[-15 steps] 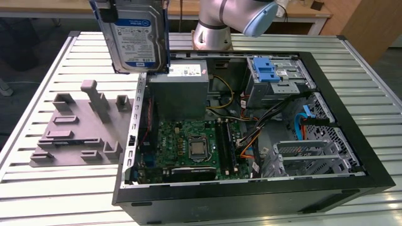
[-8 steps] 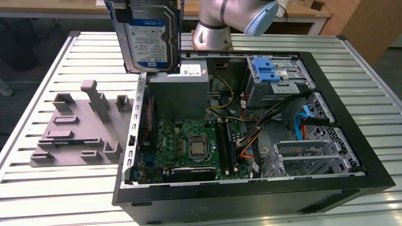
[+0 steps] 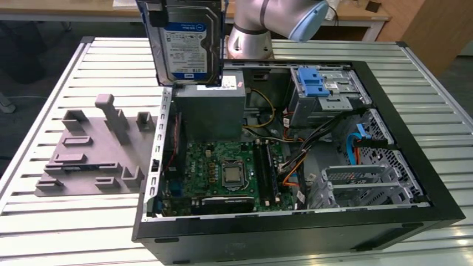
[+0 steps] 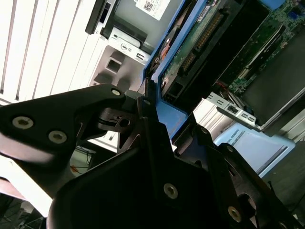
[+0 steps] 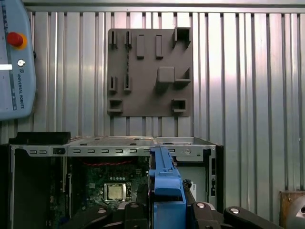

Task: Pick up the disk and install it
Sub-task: 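Pick up the disk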

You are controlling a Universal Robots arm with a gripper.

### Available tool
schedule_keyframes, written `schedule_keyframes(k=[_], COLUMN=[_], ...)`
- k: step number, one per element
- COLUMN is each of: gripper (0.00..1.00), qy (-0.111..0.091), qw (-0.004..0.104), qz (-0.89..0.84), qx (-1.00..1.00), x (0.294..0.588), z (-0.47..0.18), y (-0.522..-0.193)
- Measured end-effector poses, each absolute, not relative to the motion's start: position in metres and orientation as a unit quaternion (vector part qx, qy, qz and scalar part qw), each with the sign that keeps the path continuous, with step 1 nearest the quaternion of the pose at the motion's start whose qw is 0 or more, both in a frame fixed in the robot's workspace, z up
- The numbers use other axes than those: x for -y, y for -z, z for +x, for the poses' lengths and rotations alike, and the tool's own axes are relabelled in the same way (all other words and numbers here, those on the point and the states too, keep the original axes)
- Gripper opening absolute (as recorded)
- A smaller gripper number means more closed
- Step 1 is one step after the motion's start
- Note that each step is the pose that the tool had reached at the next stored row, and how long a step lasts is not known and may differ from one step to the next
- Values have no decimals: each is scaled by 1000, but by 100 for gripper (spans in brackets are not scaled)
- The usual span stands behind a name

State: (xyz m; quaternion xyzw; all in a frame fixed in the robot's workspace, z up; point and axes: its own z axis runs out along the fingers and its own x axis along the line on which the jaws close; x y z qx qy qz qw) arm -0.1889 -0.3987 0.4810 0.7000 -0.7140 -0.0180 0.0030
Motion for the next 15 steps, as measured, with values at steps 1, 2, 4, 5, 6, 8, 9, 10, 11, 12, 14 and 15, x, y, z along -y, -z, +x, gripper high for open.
schedule_keyframes(k=[1, 2, 4, 5, 6, 8, 9, 10, 11, 12, 14, 15], gripper=[36, 36, 36, 36, 36, 36, 36, 36, 36, 36, 36, 36], qy=[18, 17, 16, 14, 14, 12, 12, 12, 12, 12, 12, 12], qw=[3, 2, 0, -1, -1, -3, -3, -3, -3, -3, -3, -3], qz=[700, 700, 700, 700, 700, 700, 700, 700, 700, 700, 700, 700], qx=[714, 714, 714, 714, 714, 714, 714, 714, 714, 714, 714, 714], x=[399, 399, 400, 400, 401, 402, 403, 403, 403, 403, 404, 404], z=[-188, -188, -188, -188, -188, -188, -187, -187, -185, -183, -177, -174], y=[-481, -481, -481, -481, -481, -481, -481, -481, -480, -480, -480, -480])
